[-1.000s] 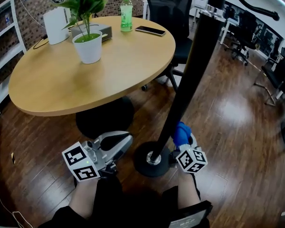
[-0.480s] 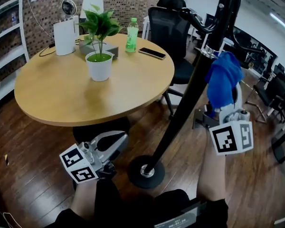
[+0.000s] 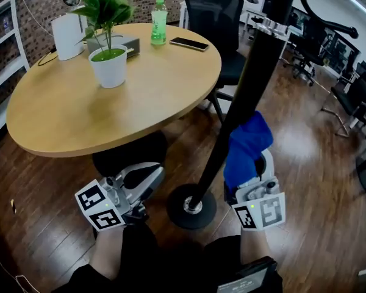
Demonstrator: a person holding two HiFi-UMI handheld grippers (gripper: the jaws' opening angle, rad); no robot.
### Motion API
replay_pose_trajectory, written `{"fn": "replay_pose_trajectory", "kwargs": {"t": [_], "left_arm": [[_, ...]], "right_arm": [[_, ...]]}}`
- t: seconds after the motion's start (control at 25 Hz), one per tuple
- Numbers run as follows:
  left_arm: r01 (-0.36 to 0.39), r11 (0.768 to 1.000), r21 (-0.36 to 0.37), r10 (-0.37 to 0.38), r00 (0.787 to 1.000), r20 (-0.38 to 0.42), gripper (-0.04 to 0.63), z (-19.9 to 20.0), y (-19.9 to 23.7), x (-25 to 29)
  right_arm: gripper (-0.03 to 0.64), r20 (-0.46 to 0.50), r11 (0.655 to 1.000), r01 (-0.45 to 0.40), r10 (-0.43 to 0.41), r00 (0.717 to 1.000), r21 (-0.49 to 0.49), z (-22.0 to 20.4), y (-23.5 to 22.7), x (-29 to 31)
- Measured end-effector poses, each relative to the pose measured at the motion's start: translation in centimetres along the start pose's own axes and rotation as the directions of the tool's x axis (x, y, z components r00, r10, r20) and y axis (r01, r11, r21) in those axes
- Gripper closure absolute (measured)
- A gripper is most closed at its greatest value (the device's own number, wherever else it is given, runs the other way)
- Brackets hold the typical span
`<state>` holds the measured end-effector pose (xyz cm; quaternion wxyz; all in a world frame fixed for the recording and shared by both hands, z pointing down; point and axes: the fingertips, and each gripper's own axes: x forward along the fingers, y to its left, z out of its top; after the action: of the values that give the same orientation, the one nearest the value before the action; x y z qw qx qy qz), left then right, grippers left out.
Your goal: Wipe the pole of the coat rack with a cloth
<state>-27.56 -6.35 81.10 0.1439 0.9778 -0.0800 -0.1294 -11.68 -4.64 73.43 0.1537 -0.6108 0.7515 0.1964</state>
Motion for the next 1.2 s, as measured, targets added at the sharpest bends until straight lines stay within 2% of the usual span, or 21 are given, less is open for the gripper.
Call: {"fn": "replay_pose_trajectory", "kwargs": {"t": [0.16, 0.36, 0.48, 0.64, 0.68, 0.76, 0.84, 0.92, 1.04, 1.2], "left_arm": [[-0.001, 1.000, -0.028, -0.001, 0.999, -0.039, 0.594, -2.5, 0.4, 0.7], [-0.006, 0.999, -0.053, 0.002, 0.997, -0.074, 0.593, -4.8, 0.8, 1.0], [-0.014, 0.998, -0.063, 0.009, 0.996, -0.085, 0.592, -5.6, 1.3, 0.7], [-0.023, 0.997, -0.074, 0.016, 0.995, -0.094, 0.594, -6.1, 1.3, 0.1], [-0.025, 0.997, -0.074, 0.017, 0.995, -0.096, 0.592, -6.1, 1.3, 0.1], [-0.029, 0.997, -0.073, 0.021, 0.995, -0.099, 0.592, -6.2, 1.2, -0.1], [-0.031, 0.997, -0.072, 0.023, 0.994, -0.102, 0.593, -6.4, 1.2, -0.3], [-0.030, 0.997, -0.069, 0.023, 0.994, -0.103, 0.592, -6.4, 1.2, -0.5], [-0.031, 0.997, -0.064, 0.025, 0.995, -0.093, 0.593, -5.6, 1.2, -0.6], [-0.042, 0.995, -0.095, 0.033, 0.995, -0.097, 0.593, -2.2, 0.2, 0.1]], "right_arm": [[0.601, -0.168, 0.991, 0.033, -0.011, 0.986, 0.127, -10.2, 1.4, -5.2], [0.595, -0.368, 0.978, 0.055, 0.024, 0.930, 0.201, -21.4, 3.8, -10.0], [0.595, -0.502, 0.980, 0.052, 0.053, 0.863, 0.193, -27.5, 5.3, -12.3], [0.595, -0.680, 0.969, 0.077, 0.107, 0.725, 0.236, -35.7, 6.5, -16.5], [0.595, -0.707, 0.966, 0.086, 0.116, 0.698, 0.243, -37.0, 6.6, -17.2], [0.595, -0.734, 0.963, 0.100, 0.122, 0.668, 0.251, -38.3, 6.9, -17.8], [0.595, -0.740, 0.961, 0.110, 0.120, 0.662, 0.254, -38.4, 7.0, -17.7], [0.595, -0.729, 0.958, 0.119, 0.115, 0.675, 0.262, -37.6, 6.9, -17.1], [0.595, -0.669, 0.954, 0.107, 0.114, 0.734, 0.280, -33.9, 6.5, -14.1], [0.595, -0.554, 0.951, 0.088, 0.096, 0.827, 0.296, -23.7, 5.8, -7.8]]}}
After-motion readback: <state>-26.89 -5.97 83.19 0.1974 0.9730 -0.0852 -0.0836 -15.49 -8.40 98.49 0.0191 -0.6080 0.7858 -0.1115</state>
